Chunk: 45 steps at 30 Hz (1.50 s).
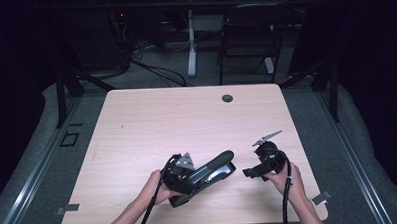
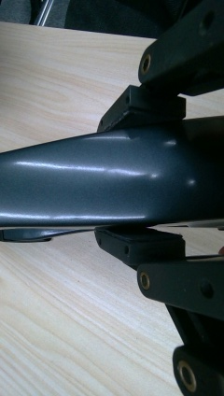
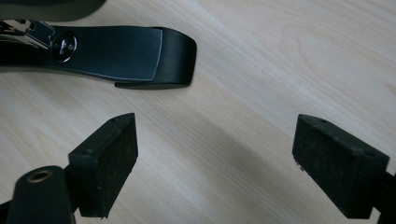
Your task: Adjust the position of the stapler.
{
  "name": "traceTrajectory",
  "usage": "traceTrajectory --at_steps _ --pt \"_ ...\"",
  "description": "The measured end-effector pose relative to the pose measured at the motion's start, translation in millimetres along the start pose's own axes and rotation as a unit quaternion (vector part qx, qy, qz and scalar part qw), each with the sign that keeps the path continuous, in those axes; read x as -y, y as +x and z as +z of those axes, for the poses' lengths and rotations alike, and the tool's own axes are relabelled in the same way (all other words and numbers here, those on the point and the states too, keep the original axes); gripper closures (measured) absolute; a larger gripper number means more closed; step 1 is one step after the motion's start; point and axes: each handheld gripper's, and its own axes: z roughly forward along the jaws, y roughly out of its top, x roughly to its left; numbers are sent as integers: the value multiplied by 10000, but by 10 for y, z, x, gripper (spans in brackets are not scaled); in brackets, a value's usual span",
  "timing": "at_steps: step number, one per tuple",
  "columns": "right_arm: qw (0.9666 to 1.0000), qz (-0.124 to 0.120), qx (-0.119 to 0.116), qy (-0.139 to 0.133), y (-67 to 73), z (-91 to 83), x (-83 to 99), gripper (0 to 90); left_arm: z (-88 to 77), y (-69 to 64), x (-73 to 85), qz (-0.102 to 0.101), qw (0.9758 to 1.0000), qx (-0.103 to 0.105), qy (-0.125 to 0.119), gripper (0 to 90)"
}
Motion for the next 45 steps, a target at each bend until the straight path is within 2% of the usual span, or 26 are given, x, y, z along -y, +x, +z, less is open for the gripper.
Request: traceTrajectory --at_steps 1,2,6,10,11,14,15,16,17,20,22,26,30,33,36,38,42,45 --pt "9999 -88 37 68 -2 -16 -6 139 1 3 -1 21 10000 14 1 487" --pt "9999 -126 -29 -22 20 -16 -10 141 4 6 -3 62 10000 50 -4 488" --pt "9995 -278 -147 -14 43 -10 -14 144 4 6 -14 130 9999 62 44 491" --pt "9977 -619 -273 -97 122 -4 -28 144 12 14 -10 166 9998 119 -10 492" --pt "9977 -619 -273 -97 122 -4 -28 144 11 13 -15 172 9998 116 12 492" --pt "9961 -835 -272 -120 171 -23 -53 139 8 -11 -56 104 9998 38 182 492" --pt "9955 -879 -263 -223 196 -28 -59 139 4 -21 -64 52 9997 -10 236 492" --pt "9943 -958 -283 -378 247 -55 -80 138 -6 -17 -65 -32 9997 -27 221 428" --pt "9943 -958 -283 -378 247 -55 -80 138 -25 -3 -65 -96 9998 -61 172 428" --pt "9923 -1081 -359 -485 311 -74 -116 136 -96 45 -52 -388 9992 -121 27 275" --pt "9910 -1146 -487 -493 335 -51 -146 132 -134 50 -32 -531 9985 -79 -47 241" --pt "9896 -1212 -513 -582 338 -39 -203 130 -172 -35 -5 -500 9987 -108 28 153" --pt "9886 -1213 -576 -680 315 -36 -278 130 -224 -137 28 -442 9989 -126 123 119" --pt "9874 -1257 -610 -736 321 -17 -340 136 -269 -148 52 -532 9985 -76 85 139" --pt "9863 -1338 -622 -743 358 20 -377 147 -266 -124 88 -605 9979 -50 228 168" --pt "9857 -1406 -606 -707 393 33 -387 173 -248 -101 97 -483 9982 78 350 251" --pt "9844 -1459 -648 -744 440 27 -394 231 -187 -62 111 -549 9975 47 452 351" --pt "9829 -1522 -726 -744 466 35 -399 252 -145 -60 126 -493 9968 -98 618 414"
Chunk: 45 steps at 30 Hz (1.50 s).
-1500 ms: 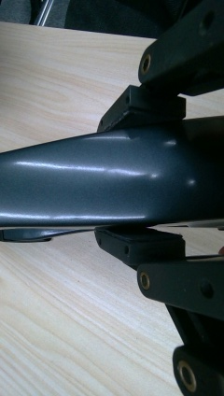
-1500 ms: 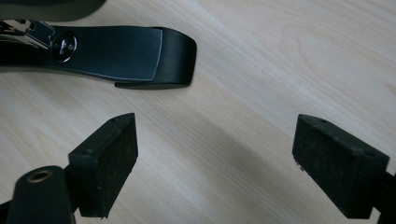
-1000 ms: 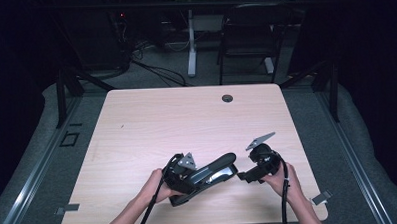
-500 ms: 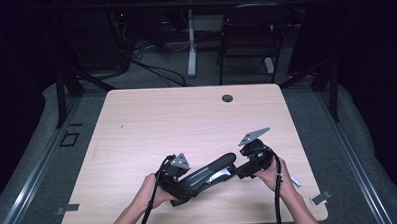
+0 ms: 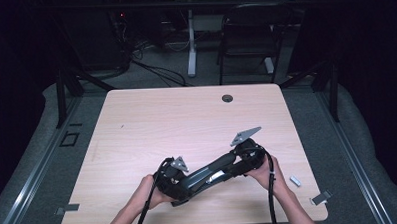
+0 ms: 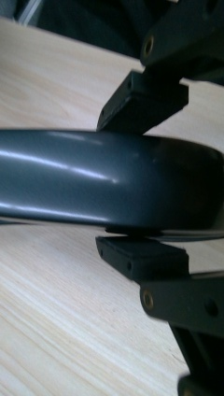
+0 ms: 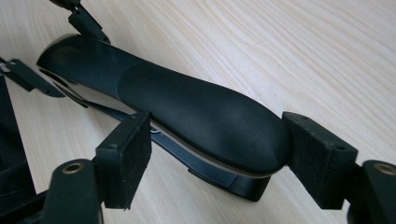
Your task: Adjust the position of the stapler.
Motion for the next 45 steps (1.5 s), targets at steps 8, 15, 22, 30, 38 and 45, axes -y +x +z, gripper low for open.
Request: traceTrajectory --at_steps 8,15,22,30,38,45 --pt "10000 -10 -28 -26 -4 -2 8 262 3 -27 1 253 9996 -132 -47 456" --pt "10000 20 7 -17 -2 -8 17 274 7 53 24 288 9994 -34 -197 457" --pt "9999 47 134 2 4 -18 30 306 13 157 17 241 9993 -44 -265 454" --pt "9998 76 181 23 9 -31 36 336 80 190 -33 210 9993 -144 -281 439" --pt "9997 75 247 51 27 -33 32 348 80 215 -41 192 9994 -128 -266 432" --pt "9997 103 204 79 38 -47 37 376 79 248 -47 160 9994 -162 -250 409"
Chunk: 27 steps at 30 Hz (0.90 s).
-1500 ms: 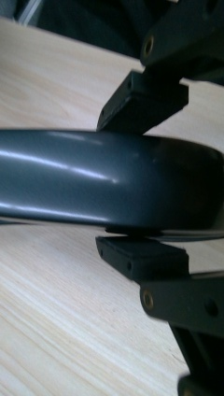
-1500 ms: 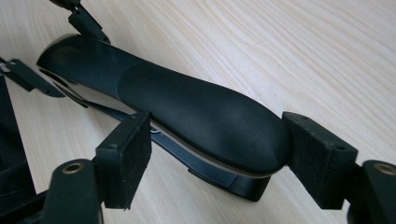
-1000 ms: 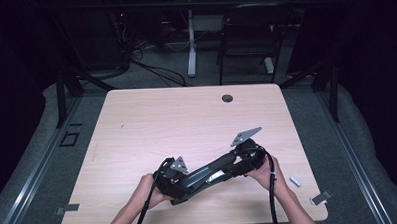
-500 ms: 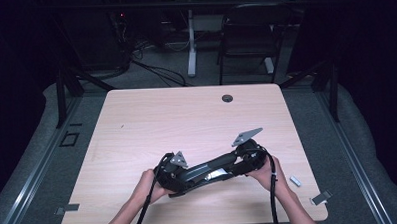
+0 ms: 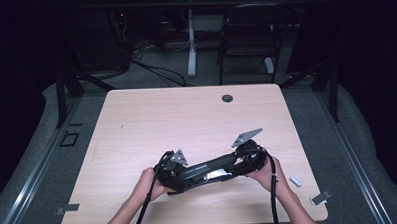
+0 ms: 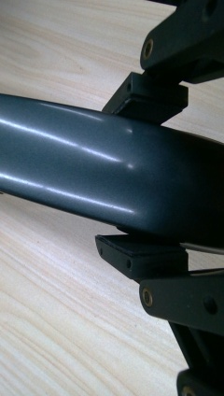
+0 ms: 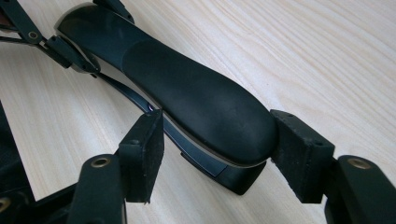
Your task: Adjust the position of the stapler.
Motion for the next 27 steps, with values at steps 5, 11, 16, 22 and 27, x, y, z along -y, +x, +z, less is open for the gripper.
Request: traceTrajectory --at_steps 5,11,16,22,27 --pt "10000 59 2 33 18 -4 -5 392 -3 32 -2 -56 10000 26 10 394" --pt "9999 46 -14 111 51 -10 -12 418 -18 76 4 -94 9999 49 20 370" --pt "9999 57 -61 102 60 -9 -11 428 -26 93 8 -64 10000 60 34 365" --pt "9999 29 -55 140 80 -13 -13 439 -33 105 7 -35 10000 53 53 358" --pt "9999 24 -40 132 87 -10 -11 441 -36 113 0 12 9999 87 89 363"
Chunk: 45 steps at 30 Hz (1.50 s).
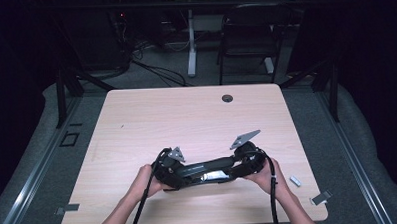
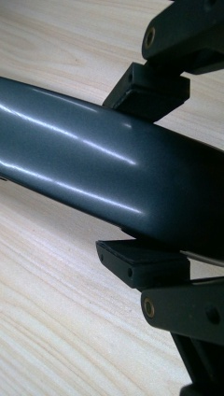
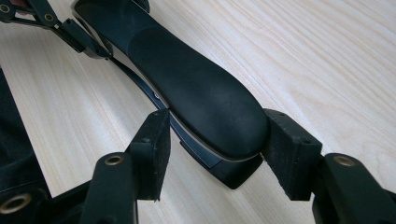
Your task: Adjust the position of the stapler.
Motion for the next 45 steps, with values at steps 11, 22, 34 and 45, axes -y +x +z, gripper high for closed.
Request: traceTrajectory --at_steps 11,22,34,45 --pt "9999 74 71 107 70 -5 -12 473 13 187 -27 183 9994 295 -35 339" --pt "9992 -72 371 98 116 14 -19 473 32 197 -55 220 9996 173 -38 338" --pt "9994 -156 290 59 66 19 -16 474 47 159 -56 68 9999 61 -107 309" --pt "9995 142 259 144 15 -47 91 255 4 20 -42 -62 9997 -157 -190 1"
